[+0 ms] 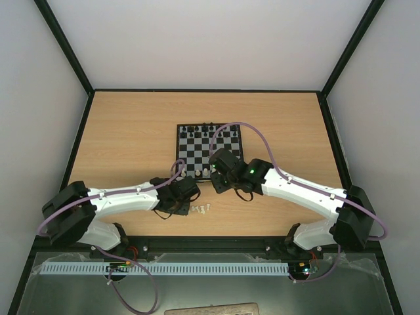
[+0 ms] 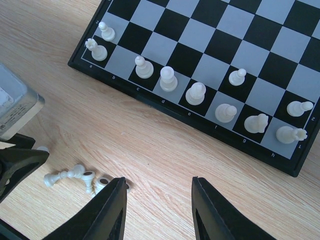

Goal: Set up the chess pieces on the board
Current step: Pick up the chess piece at the center of the board, then place the chess piece on the chessboard, then pick up the chess piece at the center of the board, then place the chess piece on the chessboard.

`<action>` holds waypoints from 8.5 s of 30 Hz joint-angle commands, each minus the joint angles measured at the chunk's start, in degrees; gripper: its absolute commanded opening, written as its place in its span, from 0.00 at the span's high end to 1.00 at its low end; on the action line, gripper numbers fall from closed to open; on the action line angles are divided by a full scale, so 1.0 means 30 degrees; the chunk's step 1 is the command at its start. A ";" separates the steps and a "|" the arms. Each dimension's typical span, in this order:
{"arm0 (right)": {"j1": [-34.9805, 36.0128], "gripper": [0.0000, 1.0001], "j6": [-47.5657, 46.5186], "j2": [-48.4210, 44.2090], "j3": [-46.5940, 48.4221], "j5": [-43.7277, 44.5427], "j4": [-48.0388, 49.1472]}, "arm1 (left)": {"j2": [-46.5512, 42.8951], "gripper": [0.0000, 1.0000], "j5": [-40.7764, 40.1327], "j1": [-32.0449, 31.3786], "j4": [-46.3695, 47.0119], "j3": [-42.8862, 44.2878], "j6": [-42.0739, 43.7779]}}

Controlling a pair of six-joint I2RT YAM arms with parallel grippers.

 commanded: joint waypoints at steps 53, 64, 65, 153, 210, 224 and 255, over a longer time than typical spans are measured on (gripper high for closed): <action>-0.0122 0.61 -0.0094 -0.2356 0.0103 0.1119 -0.0652 | 0.8882 0.98 -0.1505 0.5510 -0.1911 1.2689 0.5970; -0.0130 0.61 -0.0151 -0.2185 0.0116 0.0971 -0.0628 | 0.9655 0.98 -0.1322 0.5815 -0.1498 1.2123 0.6033; -0.0137 0.61 -0.0151 -0.2160 0.0126 0.0959 -0.0634 | 0.9695 0.98 -0.1274 0.5824 -0.1456 1.2101 0.6038; 0.5135 0.72 0.1520 1.0586 0.5338 -0.0461 -0.2094 | -1.3202 0.01 -0.4485 0.6030 -0.2701 0.5100 0.3488; 0.1644 0.96 0.0152 0.5914 0.5551 0.0839 -0.3325 | -1.2847 0.01 -0.4696 0.6030 -0.2236 0.5335 0.3738; -0.2229 0.96 -0.1352 1.0421 1.0133 0.0254 -0.4021 | -1.3116 0.01 -0.4815 0.6030 -0.2270 0.4985 0.3926; -0.2263 0.92 -0.1762 1.4907 1.2845 -0.0700 -0.4487 | -1.3610 0.01 -0.5038 0.6059 -0.2315 0.4512 0.4019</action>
